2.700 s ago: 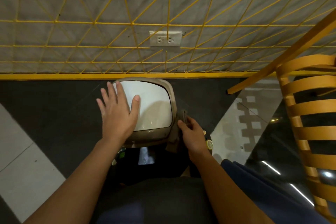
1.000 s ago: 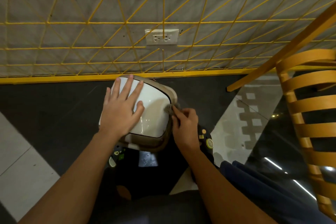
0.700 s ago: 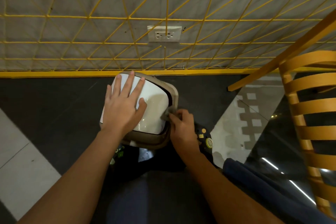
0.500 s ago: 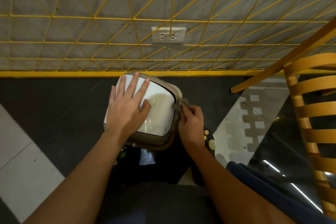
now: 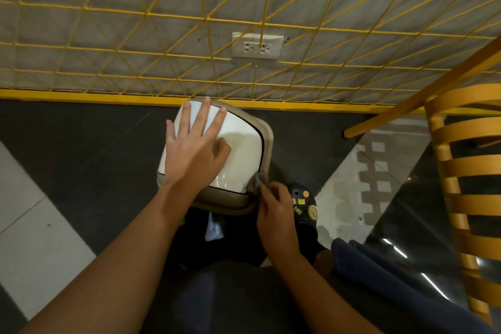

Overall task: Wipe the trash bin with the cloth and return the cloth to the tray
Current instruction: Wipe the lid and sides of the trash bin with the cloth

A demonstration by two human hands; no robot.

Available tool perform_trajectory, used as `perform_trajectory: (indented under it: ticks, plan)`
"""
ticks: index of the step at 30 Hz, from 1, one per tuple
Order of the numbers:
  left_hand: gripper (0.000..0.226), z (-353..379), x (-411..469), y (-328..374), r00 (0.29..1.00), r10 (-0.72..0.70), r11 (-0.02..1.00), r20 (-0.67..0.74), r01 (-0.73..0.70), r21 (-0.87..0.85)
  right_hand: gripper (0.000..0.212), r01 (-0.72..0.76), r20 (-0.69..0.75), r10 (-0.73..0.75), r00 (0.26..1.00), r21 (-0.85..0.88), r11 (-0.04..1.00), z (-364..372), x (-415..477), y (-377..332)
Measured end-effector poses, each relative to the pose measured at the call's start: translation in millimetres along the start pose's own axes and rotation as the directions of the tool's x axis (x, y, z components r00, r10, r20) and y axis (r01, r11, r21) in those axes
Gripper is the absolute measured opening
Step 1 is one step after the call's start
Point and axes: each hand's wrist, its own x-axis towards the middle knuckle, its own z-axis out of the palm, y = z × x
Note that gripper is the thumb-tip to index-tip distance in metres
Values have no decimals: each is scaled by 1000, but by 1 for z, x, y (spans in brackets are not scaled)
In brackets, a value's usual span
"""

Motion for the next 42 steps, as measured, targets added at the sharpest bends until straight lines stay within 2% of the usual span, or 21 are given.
perform_trajectory:
  ticks: [3,6,8,10,12,13,15,17,19,20,21,22,23,24,25,27,31,33,36,39,42]
  plan:
    - [62,-1,1,-1,1000,18,1000,20,-18,-9,30,-23,34,21,999,59,998,-7,-4,-3]
    - [60,-3,2,-5,998,61,995,15,-59,-74,21,-30,-2,30,1000,131,991,-20,7,-6]
    - [53,-6,1,-10,997,74,975,-24,-77,-209,16,-200,20,202,979,257,945,-34,24,-12]
    - [48,-16,-3,-10,997,-11,882,-73,-25,-471,17,-357,79,355,931,388,850,-50,50,-19]
    - [40,-28,-9,-9,953,-261,727,-154,89,-681,15,-403,145,382,913,482,778,-63,79,-26]
    - [35,-32,-13,-9,890,-422,651,-173,165,-741,14,-434,200,388,900,506,745,-66,93,-31]
    - [29,-36,-20,-8,692,-711,454,-125,316,-833,27,-490,306,383,872,525,696,-69,118,-44]
    - [22,-37,-26,-5,461,-886,169,54,430,-887,38,-522,390,355,850,528,670,-66,139,-54]
    - [26,-31,-35,-1,224,-915,-146,337,593,-792,32,-596,489,371,789,466,653,-61,153,-63]
    - [37,-25,-39,1,142,-867,-292,478,632,-718,27,-621,531,381,757,404,672,-60,157,-69]
    - [50,-24,-44,6,117,-791,-419,600,612,-671,27,-619,558,379,738,337,710,-61,160,-73]
    - [62,-20,-48,9,145,-717,-503,682,571,-649,30,-593,566,374,734,266,760,-62,162,-76]
    - [68,-18,-49,12,204,-666,-535,718,541,-649,31,-534,555,351,754,207,820,-64,163,-78]
    - [69,-17,-50,14,258,-643,-526,721,535,-661,29,-465,544,318,776,153,872,-65,163,-77]
    - [69,-16,-49,13,281,-640,-513,715,537,-670,26,-414,537,294,791,115,903,-66,162,-74]
    - [70,-14,-45,8,248,-657,-500,712,562,-658,31,-369,514,265,816,110,923,-70,157,-67]
    - [52,-22,-31,0,305,-641,-485,704,551,-679,44,-509,479,357,802,236,828,-82,126,-44]
    - [43,-27,-25,1,382,-624,-438,681,550,-711,42,-545,469,394,790,246,801,-84,107,-33]
    - [26,-35,-15,2,589,-548,-264,594,552,-791,30,-580,411,445,796,305,756,-83,83,-23]
    - [27,-39,-5,-4,711,-467,-27,525,582,-812,32,-622,406,481,777,383,682,-83,66,-16]
    - [53,-36,-1,-18,819,-367,310,441,555,-772,26,-618,321,534,782,514,595,-93,69,-17]
